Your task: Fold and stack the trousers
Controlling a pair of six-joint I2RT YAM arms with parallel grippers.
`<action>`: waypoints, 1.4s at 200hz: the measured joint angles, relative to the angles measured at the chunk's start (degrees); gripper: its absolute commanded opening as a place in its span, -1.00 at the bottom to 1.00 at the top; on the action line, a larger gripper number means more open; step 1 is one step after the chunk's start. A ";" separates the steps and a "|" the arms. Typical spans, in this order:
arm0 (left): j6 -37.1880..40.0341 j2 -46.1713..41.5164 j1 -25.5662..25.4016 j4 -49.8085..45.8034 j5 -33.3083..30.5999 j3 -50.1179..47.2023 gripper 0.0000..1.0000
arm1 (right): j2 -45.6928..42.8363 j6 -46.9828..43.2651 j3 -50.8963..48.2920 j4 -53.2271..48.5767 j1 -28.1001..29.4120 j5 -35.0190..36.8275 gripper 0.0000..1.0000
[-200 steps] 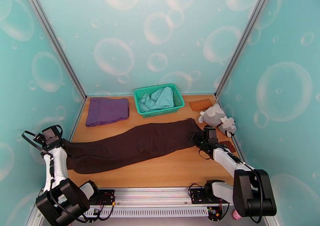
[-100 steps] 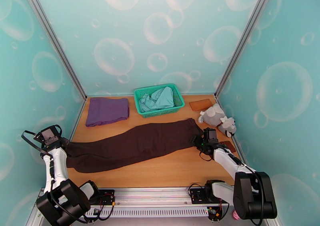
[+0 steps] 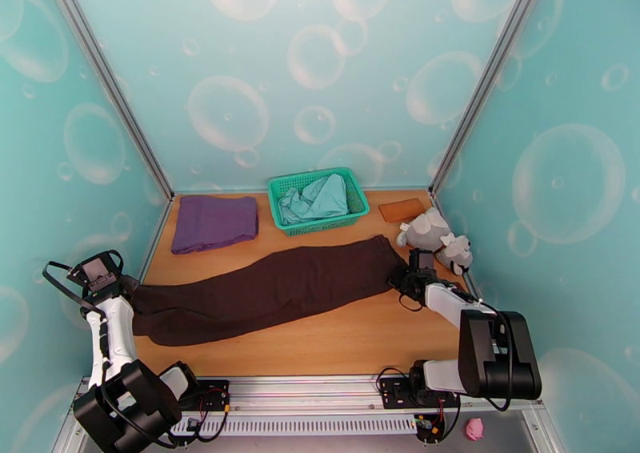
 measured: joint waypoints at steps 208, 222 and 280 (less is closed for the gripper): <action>0.00 0.00 0.96 0.00 0.85 0.00 -0.80 | 3.50 -5.77 11.50 -3.10 -2.12 7.52 -1.00; 0.00 0.00 1.14 -0.02 1.05 0.00 -0.80 | 3.50 -6.10 11.65 -3.85 -1.79 9.20 -0.94; 0.00 -1.64 0.42 0.00 1.55 -0.15 -0.61 | -1.33 -7.89 12.59 -6.19 2.54 14.40 0.04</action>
